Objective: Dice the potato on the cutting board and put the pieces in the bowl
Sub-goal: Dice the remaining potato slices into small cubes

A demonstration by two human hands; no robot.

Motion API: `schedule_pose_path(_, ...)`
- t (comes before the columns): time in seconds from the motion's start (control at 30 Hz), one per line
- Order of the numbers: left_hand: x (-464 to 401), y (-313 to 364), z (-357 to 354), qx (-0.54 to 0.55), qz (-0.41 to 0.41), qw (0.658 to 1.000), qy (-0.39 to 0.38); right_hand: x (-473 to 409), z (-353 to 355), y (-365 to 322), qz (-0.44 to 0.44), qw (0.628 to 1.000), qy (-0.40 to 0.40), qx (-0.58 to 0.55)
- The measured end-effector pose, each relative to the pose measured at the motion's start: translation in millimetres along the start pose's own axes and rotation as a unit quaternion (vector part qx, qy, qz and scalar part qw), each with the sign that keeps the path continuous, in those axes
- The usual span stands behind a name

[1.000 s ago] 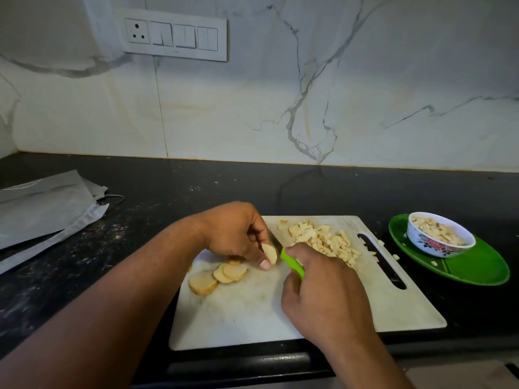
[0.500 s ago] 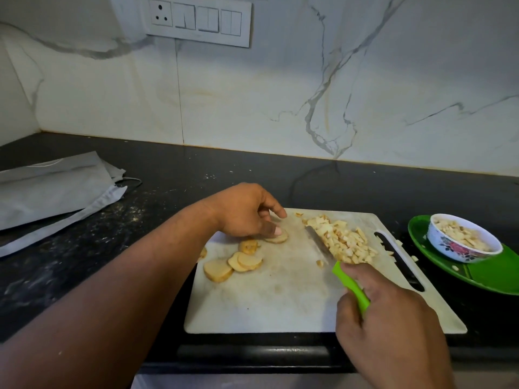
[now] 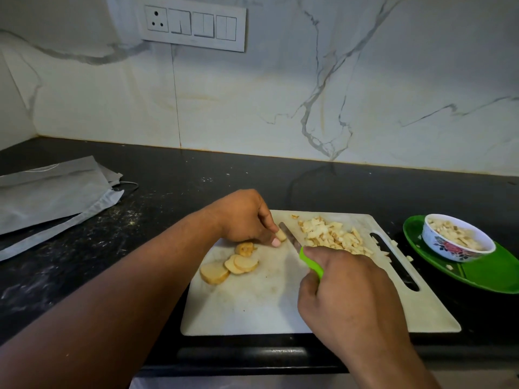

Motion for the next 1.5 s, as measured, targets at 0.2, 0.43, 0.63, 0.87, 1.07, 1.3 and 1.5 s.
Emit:
schedule_pose_path(0.2, -4, -2, -3, 0.028, 0.049, 0.998, -0.003, 13, 20, 3, 0.021, 0.998, -0.052, 0.041)
schedule_pose_path(0.43, -2, -5, -2, 0.045, 0.054, 0.998, -0.008, 4, 30, -2, 0.017, 0.999, -0.005, 0.043)
schedule_pose_path(0.63, 0, -3, -1, 0.052, 0.057, 0.997, -0.008, 2, 4, -9, 0.029, 0.999, -0.023, 0.033)
schedule_pose_path(0.87, -1, -4, -1, 0.058, 0.054, 0.997, -0.01, 22, 27, 5, 0.015, 0.997, -0.059, 0.04)
schedule_pose_path(1.07, 6, -3, 2, 0.054, 0.018, 0.998, -0.024, 3, 22, -6, 0.025, 0.999, -0.009, 0.043)
schedule_pose_path(1.3, 3, -5, 7, 0.029, 0.003, 0.999, -0.026, -10, -1, -11, 0.029, 0.999, -0.007, 0.034)
schedule_pose_path(1.5, -1, -1, 1, 0.009, 0.039, 0.999, -0.005, -1, -1, -6, 0.038, 0.999, -0.035, 0.017)
Point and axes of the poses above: each hand's wrist, its own x-axis away from the middle knuckle, its own z-axis out of the back of the hand, y = z × x, the point moved 4 cm from there along -x, towards the middle knuckle, and after that the axes turned 5 degrees about y, right-handed, at the moved point
